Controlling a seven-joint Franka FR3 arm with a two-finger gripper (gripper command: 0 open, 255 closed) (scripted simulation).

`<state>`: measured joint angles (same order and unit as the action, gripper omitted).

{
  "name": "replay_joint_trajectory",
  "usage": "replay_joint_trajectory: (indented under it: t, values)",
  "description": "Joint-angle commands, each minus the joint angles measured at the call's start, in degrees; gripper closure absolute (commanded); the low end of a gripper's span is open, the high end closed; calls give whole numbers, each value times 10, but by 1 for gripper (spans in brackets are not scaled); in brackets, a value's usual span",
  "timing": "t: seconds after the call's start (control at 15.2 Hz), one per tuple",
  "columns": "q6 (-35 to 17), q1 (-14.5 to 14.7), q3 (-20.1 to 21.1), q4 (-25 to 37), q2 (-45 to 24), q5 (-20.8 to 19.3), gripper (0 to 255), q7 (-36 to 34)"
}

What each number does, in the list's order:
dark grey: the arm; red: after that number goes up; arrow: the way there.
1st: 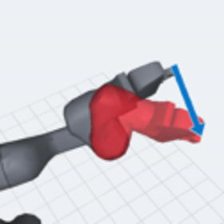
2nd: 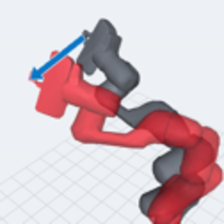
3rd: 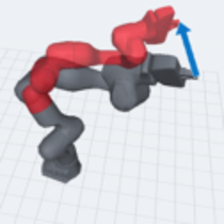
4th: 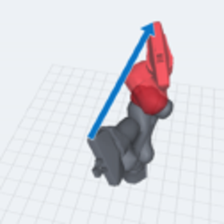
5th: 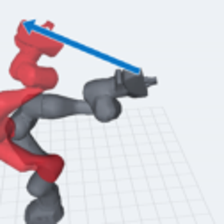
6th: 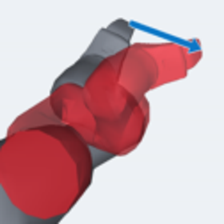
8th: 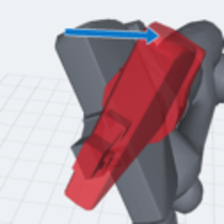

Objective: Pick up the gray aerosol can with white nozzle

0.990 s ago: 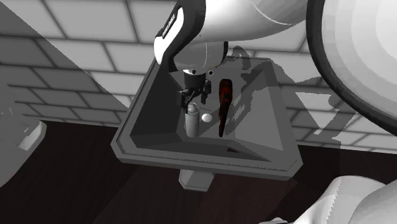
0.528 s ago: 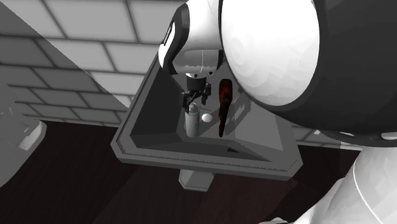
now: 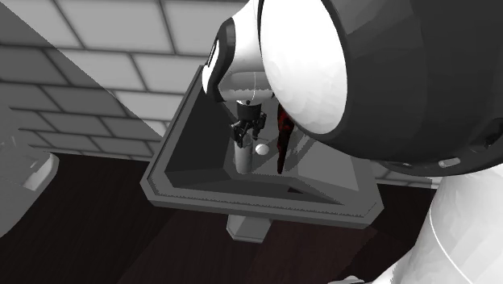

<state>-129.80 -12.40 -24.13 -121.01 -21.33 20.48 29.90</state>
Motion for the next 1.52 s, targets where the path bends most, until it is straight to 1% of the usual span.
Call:
replay_joint_trajectory:
  t: [0.0, 0.4, 1.45]
  values:
    - [0, 0, 0, 0, -1, 0, 255, 0]
    - [-1, 1, 0, -1, -1, 0, 255, -1]
    - [89, 17, -23, 18, 84, -58, 255, -48]
